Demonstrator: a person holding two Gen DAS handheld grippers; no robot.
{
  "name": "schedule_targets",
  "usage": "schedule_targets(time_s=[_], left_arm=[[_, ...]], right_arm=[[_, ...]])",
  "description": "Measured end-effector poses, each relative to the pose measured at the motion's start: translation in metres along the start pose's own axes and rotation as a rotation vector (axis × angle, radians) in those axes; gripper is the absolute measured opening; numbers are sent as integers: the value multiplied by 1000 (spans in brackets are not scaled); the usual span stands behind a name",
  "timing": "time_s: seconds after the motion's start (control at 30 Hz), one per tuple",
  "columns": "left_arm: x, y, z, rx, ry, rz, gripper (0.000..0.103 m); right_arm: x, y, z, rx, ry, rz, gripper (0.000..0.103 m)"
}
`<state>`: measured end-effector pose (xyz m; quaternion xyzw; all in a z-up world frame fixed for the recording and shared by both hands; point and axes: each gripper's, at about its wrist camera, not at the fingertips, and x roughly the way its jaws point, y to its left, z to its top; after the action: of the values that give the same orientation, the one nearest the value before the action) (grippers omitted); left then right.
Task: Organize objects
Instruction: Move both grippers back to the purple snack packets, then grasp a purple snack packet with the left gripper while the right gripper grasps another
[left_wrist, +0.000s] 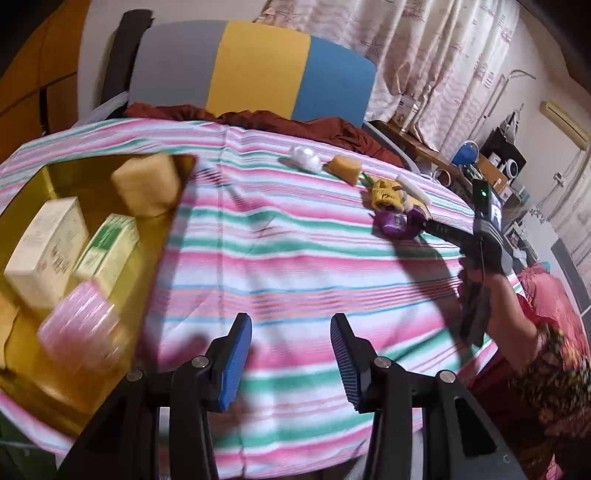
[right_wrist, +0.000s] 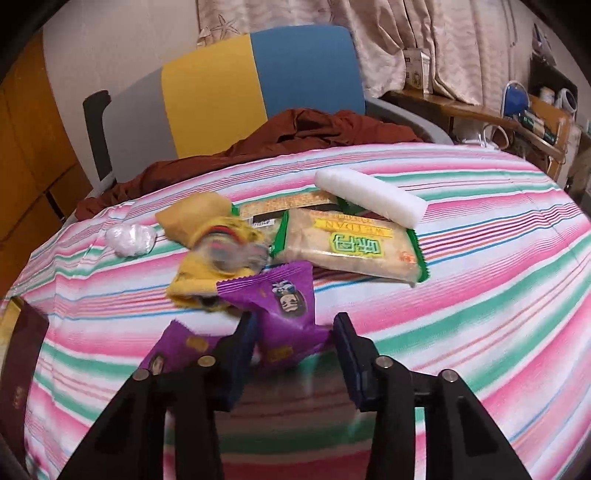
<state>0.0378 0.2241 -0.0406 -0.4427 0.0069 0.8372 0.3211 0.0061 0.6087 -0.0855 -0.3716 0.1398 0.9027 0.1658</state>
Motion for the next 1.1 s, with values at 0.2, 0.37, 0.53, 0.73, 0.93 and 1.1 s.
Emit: schedule_targets(time_s=[0.2, 0.37, 0.53, 0.73, 0.93, 1.1], left_arm=[[36, -37, 31, 62, 24, -26, 45], [75, -74, 57, 92, 57, -63, 45], [116, -109, 77, 134, 95, -95, 45], [172, -139, 99, 148, 164, -97, 46], [208, -149, 107, 144, 206, -95, 46], [196, -151, 105, 132, 165, -138, 47]], right_arm=[[-25, -1, -19, -32, -30, -83, 26], [-20, -23, -33, 77, 23, -38, 15], [-21, -38, -40, 193, -24, 27, 13], [-22, -44, -44, 239, -52, 55, 13], [-21, -45, -43, 247, -58, 56, 13], [-21, -43, -44, 234, -61, 42, 13]])
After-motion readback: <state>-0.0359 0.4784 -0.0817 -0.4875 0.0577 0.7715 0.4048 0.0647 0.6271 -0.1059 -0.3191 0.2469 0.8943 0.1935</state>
